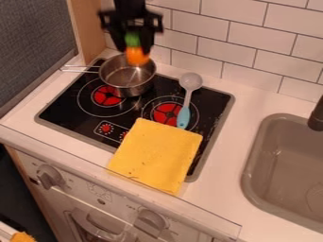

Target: Take the orange container and put it in the lower part of the left side burner

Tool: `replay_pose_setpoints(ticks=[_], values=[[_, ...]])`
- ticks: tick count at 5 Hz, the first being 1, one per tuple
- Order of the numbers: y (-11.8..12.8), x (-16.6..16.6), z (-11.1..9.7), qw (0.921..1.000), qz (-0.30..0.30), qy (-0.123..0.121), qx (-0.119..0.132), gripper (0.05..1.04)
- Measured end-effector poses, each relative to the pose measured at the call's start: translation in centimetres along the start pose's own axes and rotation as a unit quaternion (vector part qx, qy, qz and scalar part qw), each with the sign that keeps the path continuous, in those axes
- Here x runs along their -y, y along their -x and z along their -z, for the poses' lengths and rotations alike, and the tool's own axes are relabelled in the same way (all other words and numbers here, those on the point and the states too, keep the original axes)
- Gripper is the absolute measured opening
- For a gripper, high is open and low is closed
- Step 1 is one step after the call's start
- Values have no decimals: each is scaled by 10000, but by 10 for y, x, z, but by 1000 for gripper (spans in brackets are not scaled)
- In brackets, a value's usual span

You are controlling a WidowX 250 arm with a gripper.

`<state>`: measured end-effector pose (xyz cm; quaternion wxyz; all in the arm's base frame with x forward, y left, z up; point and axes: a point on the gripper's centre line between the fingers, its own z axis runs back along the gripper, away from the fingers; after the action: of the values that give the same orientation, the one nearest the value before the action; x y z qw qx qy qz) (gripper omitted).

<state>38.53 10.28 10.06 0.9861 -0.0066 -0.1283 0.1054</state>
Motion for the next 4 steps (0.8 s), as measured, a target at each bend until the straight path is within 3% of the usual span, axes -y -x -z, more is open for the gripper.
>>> replay_pose_setpoints(ticks=[1, 2, 4], values=[[24, 0, -35, 9995, 150, -83, 269, 642], [66, -26, -20, 9994, -57, -285, -204, 642], [105, -54, 24, 9960, -255, -255, -813, 642]])
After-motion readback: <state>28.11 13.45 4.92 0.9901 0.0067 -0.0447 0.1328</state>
